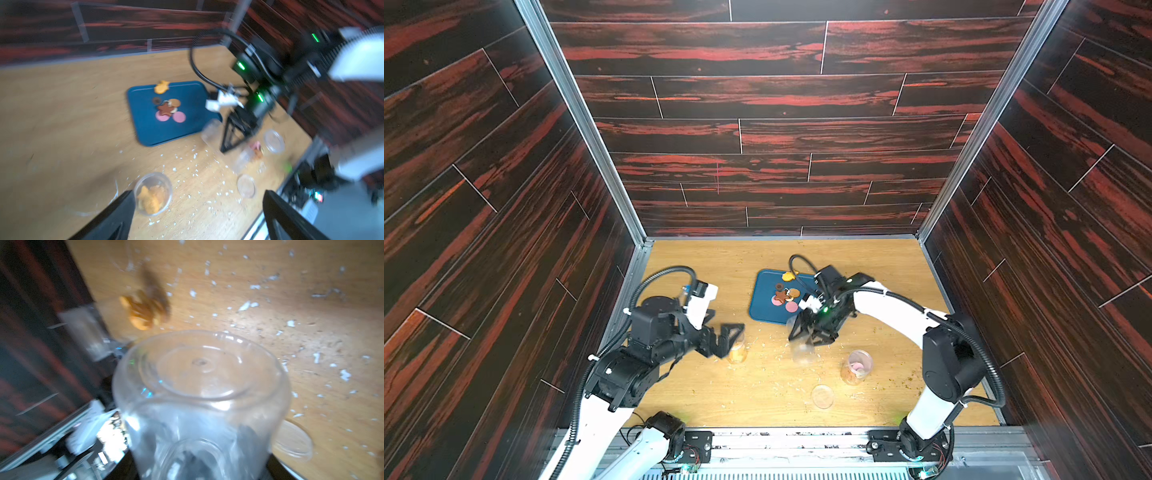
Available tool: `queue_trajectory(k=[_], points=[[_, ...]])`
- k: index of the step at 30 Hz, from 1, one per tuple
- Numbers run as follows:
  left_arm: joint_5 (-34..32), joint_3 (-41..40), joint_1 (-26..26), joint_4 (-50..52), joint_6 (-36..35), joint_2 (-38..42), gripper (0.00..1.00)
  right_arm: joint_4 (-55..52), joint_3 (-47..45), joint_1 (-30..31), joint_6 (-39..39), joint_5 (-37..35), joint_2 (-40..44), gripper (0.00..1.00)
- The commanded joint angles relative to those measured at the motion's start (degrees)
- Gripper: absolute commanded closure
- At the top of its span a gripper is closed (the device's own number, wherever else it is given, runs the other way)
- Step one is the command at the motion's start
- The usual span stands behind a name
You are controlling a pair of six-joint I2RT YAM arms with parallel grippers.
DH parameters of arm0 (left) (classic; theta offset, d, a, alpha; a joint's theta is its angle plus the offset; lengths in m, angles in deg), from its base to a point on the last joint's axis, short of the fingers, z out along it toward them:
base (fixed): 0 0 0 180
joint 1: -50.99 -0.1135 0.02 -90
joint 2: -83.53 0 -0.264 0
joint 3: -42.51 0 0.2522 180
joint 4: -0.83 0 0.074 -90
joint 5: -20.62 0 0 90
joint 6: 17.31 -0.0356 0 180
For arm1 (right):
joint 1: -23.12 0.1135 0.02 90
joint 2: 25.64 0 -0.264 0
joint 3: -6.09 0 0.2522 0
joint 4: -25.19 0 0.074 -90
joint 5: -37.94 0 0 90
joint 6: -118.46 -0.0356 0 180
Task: Pour the cookies out of the jar
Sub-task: Adjust the jar at the center of the board.
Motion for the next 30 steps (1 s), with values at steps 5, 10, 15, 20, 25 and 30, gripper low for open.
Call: queue_trajectory(k=[5,10,15,20,25,30], points=[[-4.21,3.07,14.75,3.8,-12.65,-8.28,0.0,8.94,-1.65,-2.7,-14.83,15.49,4.96,0.35],[-5.24,4.03,18.43,0.02,-12.17,-13.74,0.0,15.0,-3.23,-2.85,-22.36,16.43,7.33,0.34],[-12.1,3.29,19.01,-7.59,-8.54,-15.87,0.15,16.51,-3.02,-2.87,-24.98,15.81,8.85,0.34],[-13.28,3.37,19.1,-13.35,-4.45,-19.03,0.36,22.25,-5.84,-2.87,-30.52,15.92,10.83,0.34],[-13.76,2.92,19.45,-17.96,-2.88,-20.63,0.37,29.04,-8.91,-2.87,-36.51,16.04,11.96,0.35],[-14.48,3.79,19.62,-17.06,-3.57,-22.55,0.45,30.73,-8.33,-2.72,-38.51,16.19,11.79,0.35]])
